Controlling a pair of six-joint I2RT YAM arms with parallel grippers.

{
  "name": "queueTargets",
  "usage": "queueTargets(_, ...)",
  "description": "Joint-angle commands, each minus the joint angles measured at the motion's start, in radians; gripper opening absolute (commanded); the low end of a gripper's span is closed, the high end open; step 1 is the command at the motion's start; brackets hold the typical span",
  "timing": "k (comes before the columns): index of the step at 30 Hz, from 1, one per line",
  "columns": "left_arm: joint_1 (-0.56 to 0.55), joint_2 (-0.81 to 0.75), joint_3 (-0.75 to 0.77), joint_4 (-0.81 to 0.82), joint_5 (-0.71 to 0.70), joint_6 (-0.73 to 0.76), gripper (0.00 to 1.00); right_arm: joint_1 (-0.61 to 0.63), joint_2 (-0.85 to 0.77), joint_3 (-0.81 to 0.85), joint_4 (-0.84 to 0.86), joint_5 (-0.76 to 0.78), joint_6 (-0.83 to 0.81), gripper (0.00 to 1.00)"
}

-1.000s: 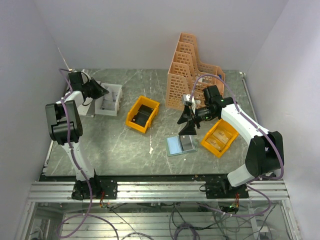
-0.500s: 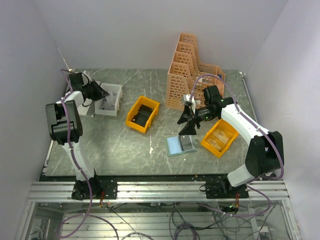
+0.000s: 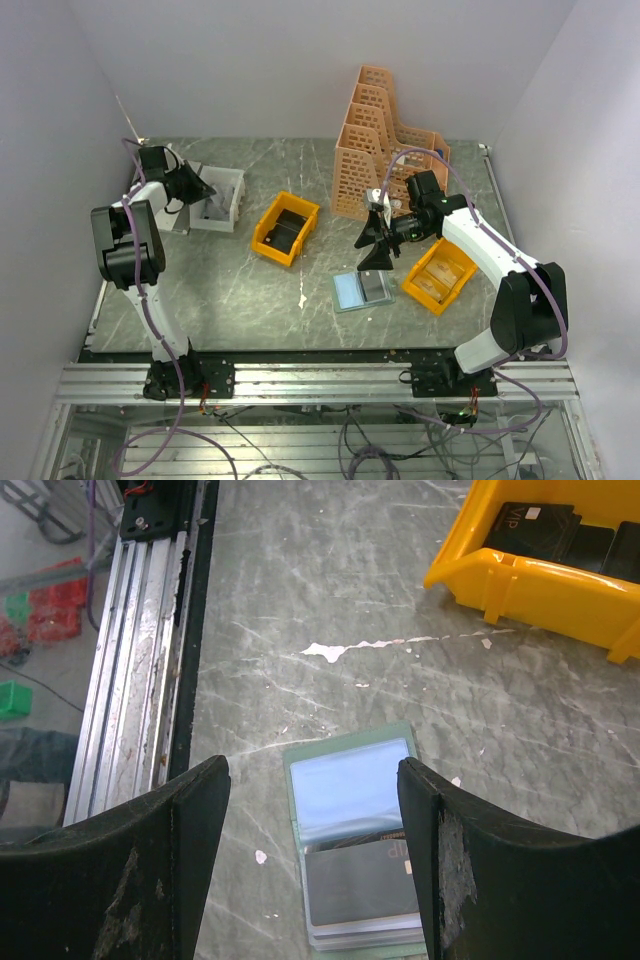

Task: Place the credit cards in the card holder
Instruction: Pick up the credit card from the storage box.

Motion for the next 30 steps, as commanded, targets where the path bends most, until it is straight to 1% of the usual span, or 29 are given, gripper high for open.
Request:
queueTargets(1,0.008,-0.079,0.036,-0.043,-0.100,0.048,0.07,-0.003,-0.003,0.017,-0.010,-0.016,-0.015,0.68)
queueTargets(6,-0.001,-0.191,0.015,-0.054,-0.220,0.115,0.07,-0.004,-0.002,0.015,-0.010,-0.016,-0.015,0.68)
queueTargets(10,-0.008,-0.296,-0.043,-0.005,-0.294,0.153,0.07,-0.003,-0.001,0.015,-0.010,-0.017,-0.017,0.68)
queueTargets(12,-0.010,-0.349,-0.074,0.019,-0.308,0.158,0.07,-0.001,-0.001,0.013,-0.009,-0.017,-0.017,0.68)
queueTargets(15,-0.012,-0.444,-0.129,0.058,-0.258,0.118,0.07,-0.001,-0.005,0.012,-0.011,-0.019,-0.024,0.68)
queueTargets(18,-0.021,-0.559,-0.225,0.153,-0.109,0.027,0.07,-0.002,-0.022,0.005,-0.019,-0.035,-0.054,0.68)
queueTargets(21,-0.084,-0.695,-0.381,0.306,0.023,-0.074,0.07,-0.002,-0.062,-0.016,-0.016,-0.065,-0.087,0.68)
queueTargets(24,-0.188,-0.820,-0.523,0.479,0.088,-0.165,0.07,-0.006,-0.106,-0.035,0.000,-0.086,-0.111,0.68)
queueTargets(27,-0.334,-0.947,-0.646,0.601,0.065,-0.212,0.07,-0.014,-0.141,-0.041,0.019,-0.101,-0.110,0.68)
queueTargets(29,-0.425,-1.006,-0.716,0.707,0.026,-0.241,0.07,-0.015,-0.156,-0.016,0.012,-0.108,-0.081,0.68)
queueTargets(30,-0.478,-1.030,-0.739,0.726,0.011,-0.243,0.07,-0.015,-0.166,0.014,-0.012,-0.121,-0.080,0.68)
